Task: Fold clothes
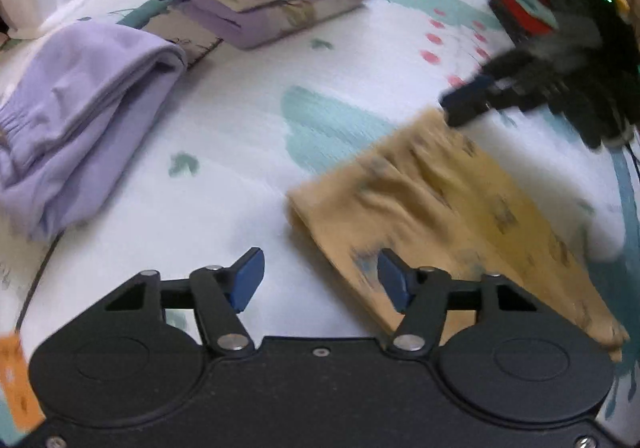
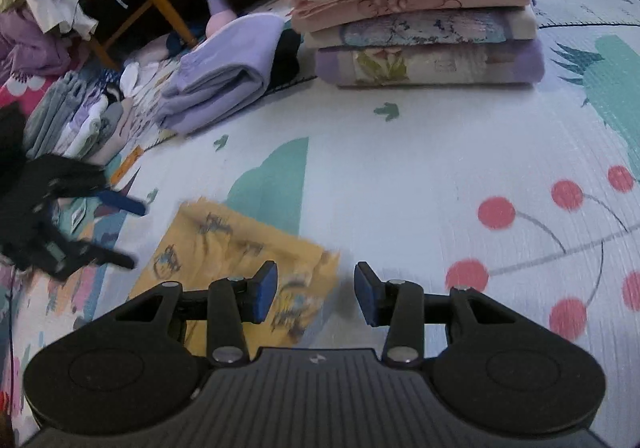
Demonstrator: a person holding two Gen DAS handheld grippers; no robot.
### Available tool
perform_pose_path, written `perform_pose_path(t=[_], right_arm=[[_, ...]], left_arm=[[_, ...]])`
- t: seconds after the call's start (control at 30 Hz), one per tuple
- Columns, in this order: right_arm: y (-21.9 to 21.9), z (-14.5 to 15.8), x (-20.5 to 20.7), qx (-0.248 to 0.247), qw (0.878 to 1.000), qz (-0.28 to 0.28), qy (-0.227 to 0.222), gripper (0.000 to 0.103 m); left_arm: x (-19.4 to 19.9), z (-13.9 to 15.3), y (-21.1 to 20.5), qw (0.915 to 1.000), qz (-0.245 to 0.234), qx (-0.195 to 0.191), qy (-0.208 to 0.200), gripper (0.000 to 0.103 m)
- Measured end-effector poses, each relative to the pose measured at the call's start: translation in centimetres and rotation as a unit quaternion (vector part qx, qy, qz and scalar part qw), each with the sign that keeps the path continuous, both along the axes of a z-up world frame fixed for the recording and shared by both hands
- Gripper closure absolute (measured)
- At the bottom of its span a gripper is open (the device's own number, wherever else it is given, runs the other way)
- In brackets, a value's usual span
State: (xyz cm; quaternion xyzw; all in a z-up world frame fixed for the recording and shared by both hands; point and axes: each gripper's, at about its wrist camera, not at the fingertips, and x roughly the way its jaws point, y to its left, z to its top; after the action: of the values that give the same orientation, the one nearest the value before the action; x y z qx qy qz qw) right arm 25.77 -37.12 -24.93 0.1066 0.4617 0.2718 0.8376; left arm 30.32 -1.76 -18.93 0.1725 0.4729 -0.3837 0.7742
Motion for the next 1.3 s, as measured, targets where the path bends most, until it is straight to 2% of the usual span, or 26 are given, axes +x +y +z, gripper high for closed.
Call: perform_pose_path(t=[0.1,0.27,0.33,0.37,0.4,0.47,0.5,0.53,0.63,0.9,0.97,1.0,1.03,1.17,1.3], right_arm=[[0.1,-0.2,0.8,-0.003,1.000,0.014,-0.009,0.059],[0.8,-0.3,1.3,-0.012,0.998,0.052,-0.030,0.058],[1.3,-0.2,0.9,-0.027,0.996,0.072,-0.046,0.058],[1.5,-0.2,0.8,-0.035,0.995,0.082,-0.054,0.059],[1.9,-0.2,0.5,-0.044,0.993,0.095,-0.063,0.064],[2.6,-0.1,-0.1,-0.066,0.987,0.119,-0.082,0.067],[3.0,-0.1,-0.5,-0.078,0.984,0.132,-0.093,0.069],[3.2,-0.2,-0.6,-0.084,0.982,0.139,-0.099,0.071],[3.2,-0.2,-0.7,-0.088,0.980,0.144,-0.105,0.073],[3.0,-0.1,-0.3,-0.083,0.981,0.152,-0.091,0.073],[3.3,-0.1,-0.6,-0.095,0.977,0.164,-0.102,0.074],[3.5,0.0,-0.7,-0.101,0.975,0.169,-0.104,0.079],[3.7,0.1,-0.7,-0.103,0.973,0.176,-0.105,0.084],[4.7,0.5,-1.0,-0.137,0.961,0.199,-0.134,0.088],[4.7,1.1,0.2,-0.173,0.955,0.173,-0.166,0.088]], left_arm=[[2.1,-0.9,-0.4,0.9998,-0.018,-0.006,0.010,0.047],[4.1,-1.3,-0.4,0.9974,-0.032,-0.048,0.044,0.047],[4.2,-1.2,-0.5,0.9965,-0.050,-0.050,0.045,0.047],[4.3,-1.1,-0.5,0.9960,-0.061,-0.048,0.045,0.047],[4.2,-1.1,-0.6,0.9954,-0.074,-0.043,0.041,0.048],[4.4,-1.0,-0.7,0.9937,-0.094,-0.041,0.046,0.054],[4.7,-1.0,-0.8,0.9925,-0.102,-0.042,0.052,0.066],[4.9,-0.9,-1.0,0.9913,-0.112,-0.041,0.056,0.069],[4.6,-1.1,-1.7,0.9866,-0.154,-0.023,0.049,0.069],[4.9,-1.2,-3.2,0.9769,-0.208,0.014,0.050,0.068],[4.5,-1.1,-3.3,0.9774,-0.206,0.021,0.043,0.070],[4.2,-1.0,-3.3,0.9771,-0.208,0.023,0.037,0.077],[3.7,-0.9,-3.5,0.9766,-0.212,0.026,0.029,0.089],[2.3,-0.5,-4.4,0.9744,-0.220,0.043,-0.016,0.092],[2.8,0.4,-5.2,0.9768,-0.197,0.055,-0.064,0.093]])
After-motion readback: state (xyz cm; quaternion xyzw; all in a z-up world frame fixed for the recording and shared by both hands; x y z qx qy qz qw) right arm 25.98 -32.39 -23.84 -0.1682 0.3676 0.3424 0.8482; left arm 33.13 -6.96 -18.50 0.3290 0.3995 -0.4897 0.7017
